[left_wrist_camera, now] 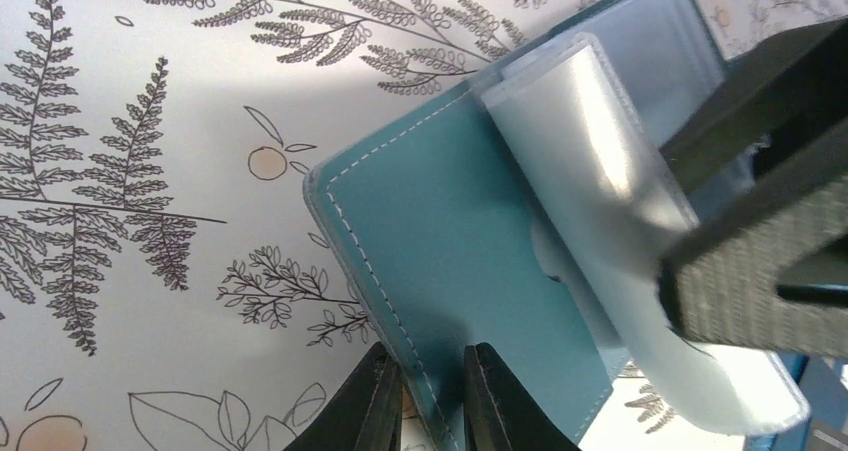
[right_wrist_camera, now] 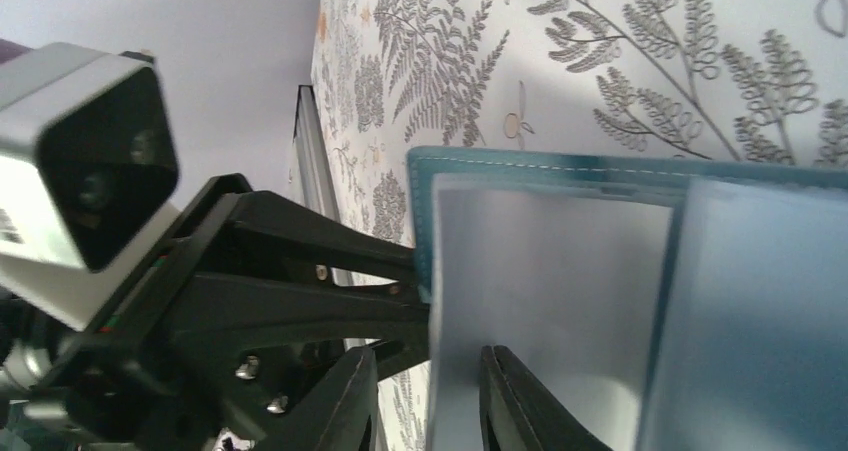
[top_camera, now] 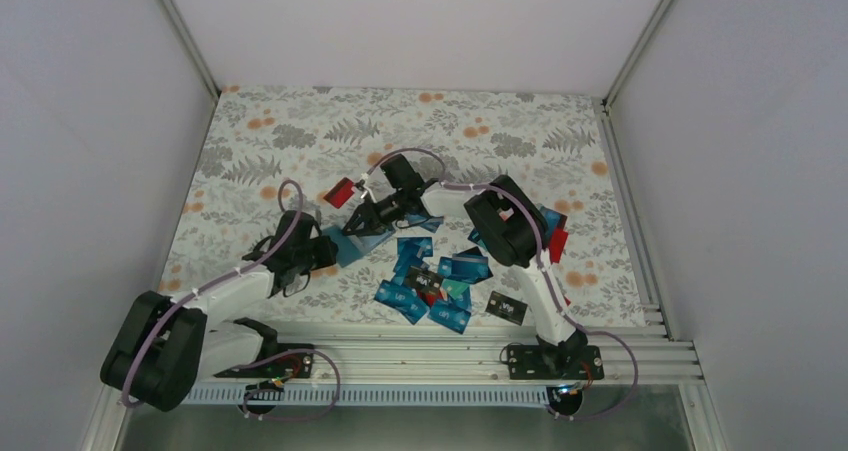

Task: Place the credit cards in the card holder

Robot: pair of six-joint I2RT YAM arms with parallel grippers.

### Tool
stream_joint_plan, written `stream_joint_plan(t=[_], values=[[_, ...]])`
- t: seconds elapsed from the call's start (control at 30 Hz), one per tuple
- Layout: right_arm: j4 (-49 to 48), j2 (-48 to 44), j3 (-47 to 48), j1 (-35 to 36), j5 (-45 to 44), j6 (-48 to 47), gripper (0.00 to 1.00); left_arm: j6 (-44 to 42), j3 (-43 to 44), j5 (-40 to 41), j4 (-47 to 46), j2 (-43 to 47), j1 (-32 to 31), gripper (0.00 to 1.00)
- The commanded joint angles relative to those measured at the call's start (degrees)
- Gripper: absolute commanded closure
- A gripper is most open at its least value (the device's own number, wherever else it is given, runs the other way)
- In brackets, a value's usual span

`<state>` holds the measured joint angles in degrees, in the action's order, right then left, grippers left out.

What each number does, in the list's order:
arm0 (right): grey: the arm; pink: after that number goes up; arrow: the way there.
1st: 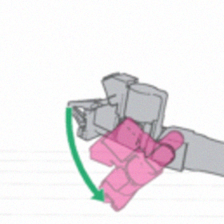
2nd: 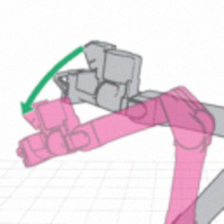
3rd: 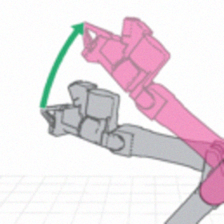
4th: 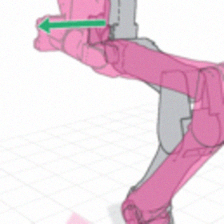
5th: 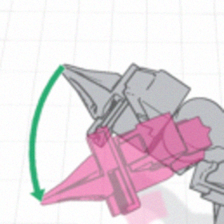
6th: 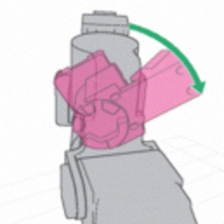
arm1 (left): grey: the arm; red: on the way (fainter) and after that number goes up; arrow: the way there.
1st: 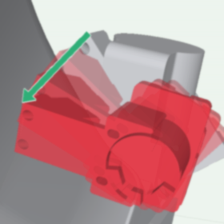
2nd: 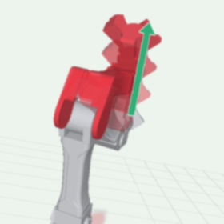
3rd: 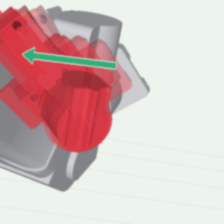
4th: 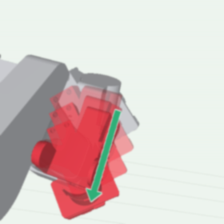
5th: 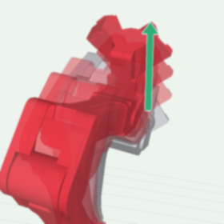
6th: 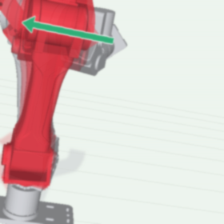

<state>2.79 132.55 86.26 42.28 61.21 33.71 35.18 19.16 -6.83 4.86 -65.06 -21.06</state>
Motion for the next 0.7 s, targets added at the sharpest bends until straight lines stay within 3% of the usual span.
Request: stream_joint_plan(t=[0.0,0.23,0.5,0.67], values=[[-1.49,-2.72,-0.41,1.32,1.63,-0.02,0.75,-0.69,0.96,2.15,-3.04,-2.86,-0.21,0.84],[-0.74,0.18,0.72,2.01,2.11,-0.8,0.69,-0.2,1.74,1.26,-6.15,-8.43,-0.2,0.9],[1.48,3.54,0.15,1.94,-2.13,-2.42,0.85,-0.11,3.59,3.87,1.55,-2.54,-0.21,0.89],[3.34,4.94,0.18,1.93,-5.41,-3.36,0.84,-0.29,6.35,4.02,6.79,2.52,-0.21,0.87]])
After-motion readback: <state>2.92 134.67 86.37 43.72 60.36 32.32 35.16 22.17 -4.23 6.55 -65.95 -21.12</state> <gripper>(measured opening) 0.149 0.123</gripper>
